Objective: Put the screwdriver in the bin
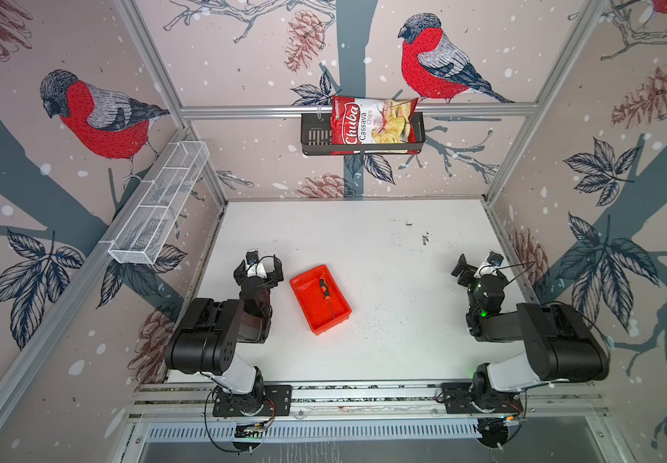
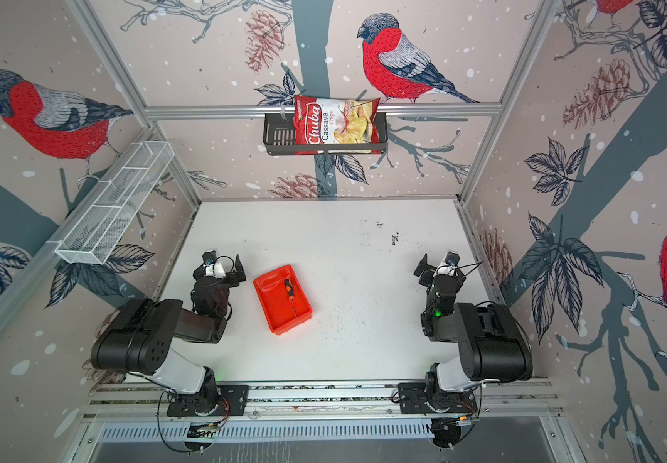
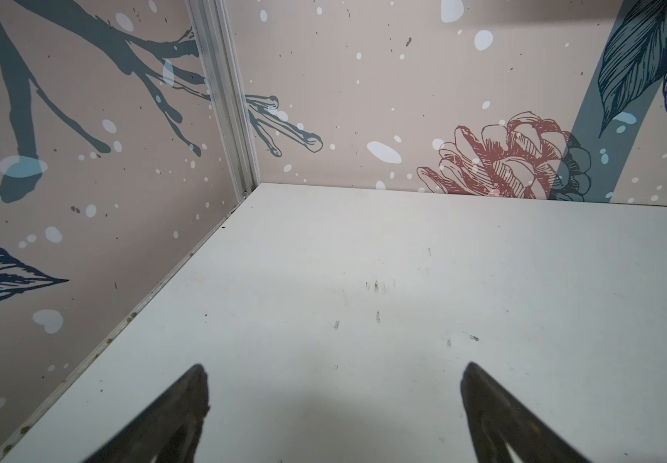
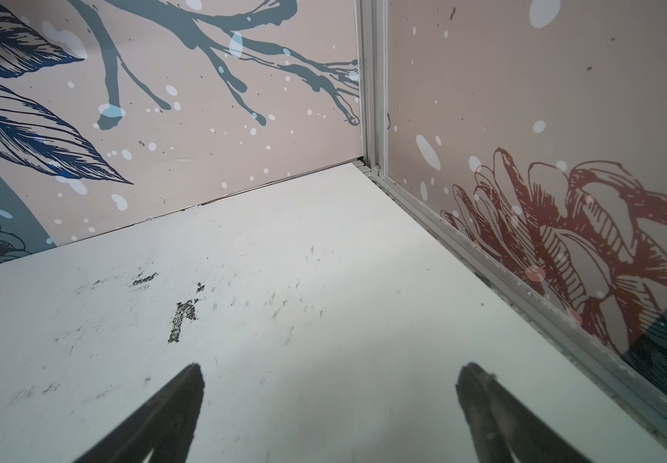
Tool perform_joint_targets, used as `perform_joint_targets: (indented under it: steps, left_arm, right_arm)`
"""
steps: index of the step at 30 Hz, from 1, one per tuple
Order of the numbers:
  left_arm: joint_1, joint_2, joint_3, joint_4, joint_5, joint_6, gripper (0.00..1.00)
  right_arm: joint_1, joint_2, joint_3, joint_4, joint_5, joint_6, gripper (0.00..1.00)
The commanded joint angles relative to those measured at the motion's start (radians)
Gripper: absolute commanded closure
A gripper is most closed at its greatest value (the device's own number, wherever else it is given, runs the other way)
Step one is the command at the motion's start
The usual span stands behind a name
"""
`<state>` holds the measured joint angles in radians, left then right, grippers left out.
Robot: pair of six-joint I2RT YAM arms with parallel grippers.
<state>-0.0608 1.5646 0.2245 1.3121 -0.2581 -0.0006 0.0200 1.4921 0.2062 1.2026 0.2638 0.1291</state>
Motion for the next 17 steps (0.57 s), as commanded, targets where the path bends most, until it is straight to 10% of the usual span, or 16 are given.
perform_joint_targets:
  steps: [1,17]
  left_arm:
    - [0.001,-0.004,0.004,0.015,0.008,-0.004,0.03]
    - [0.001,-0.003,0.004,0.015,0.007,-0.004,0.03]
  right_arm:
    - [0.006,0.003,0.009,0.028,0.008,-0.014,0.0]
    - [0.012,0.005,0.012,0.023,0.014,-0.017,0.01]
